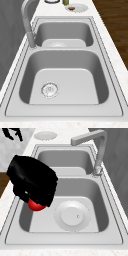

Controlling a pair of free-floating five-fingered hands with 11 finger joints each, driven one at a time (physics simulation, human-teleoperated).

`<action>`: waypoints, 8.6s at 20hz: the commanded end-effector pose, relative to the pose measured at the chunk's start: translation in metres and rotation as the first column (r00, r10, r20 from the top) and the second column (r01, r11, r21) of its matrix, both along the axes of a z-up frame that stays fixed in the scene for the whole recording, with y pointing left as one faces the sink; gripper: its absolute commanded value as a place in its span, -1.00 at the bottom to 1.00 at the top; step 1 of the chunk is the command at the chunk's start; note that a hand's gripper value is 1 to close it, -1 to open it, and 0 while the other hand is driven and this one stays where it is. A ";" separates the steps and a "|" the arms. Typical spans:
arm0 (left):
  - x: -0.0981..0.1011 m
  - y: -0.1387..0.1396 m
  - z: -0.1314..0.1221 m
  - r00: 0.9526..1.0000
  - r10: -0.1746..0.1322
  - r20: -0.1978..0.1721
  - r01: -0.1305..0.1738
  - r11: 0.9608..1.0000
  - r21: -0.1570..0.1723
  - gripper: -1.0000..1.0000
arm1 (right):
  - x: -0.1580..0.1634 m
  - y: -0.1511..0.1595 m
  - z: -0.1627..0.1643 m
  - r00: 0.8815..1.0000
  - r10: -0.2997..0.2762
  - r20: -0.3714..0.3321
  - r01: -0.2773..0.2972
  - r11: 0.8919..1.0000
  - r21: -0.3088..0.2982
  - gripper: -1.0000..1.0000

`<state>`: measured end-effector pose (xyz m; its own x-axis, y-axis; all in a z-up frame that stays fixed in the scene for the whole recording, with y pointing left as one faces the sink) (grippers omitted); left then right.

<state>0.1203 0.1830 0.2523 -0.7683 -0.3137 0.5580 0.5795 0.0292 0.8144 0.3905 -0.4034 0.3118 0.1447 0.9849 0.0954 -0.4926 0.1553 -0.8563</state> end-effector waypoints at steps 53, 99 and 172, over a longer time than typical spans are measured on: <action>0.000 0.000 0.000 1.000 0.000 0.000 0.000 1.000 0.000 0.00 | -0.164 -0.197 -0.160 0.998 -0.061 0.002 0.061 0.996 -0.066 1.00; 0.000 0.000 0.000 1.000 0.000 0.000 0.000 1.000 0.000 0.00 | -0.043 -0.248 -0.169 0.910 0.028 -0.413 -0.058 0.996 -0.061 -1.00; 0.000 0.000 0.000 1.000 0.000 0.000 0.000 1.000 0.000 0.00 | 0.007 -0.330 0.086 0.929 0.071 -0.364 -0.103 0.992 -0.068 -1.00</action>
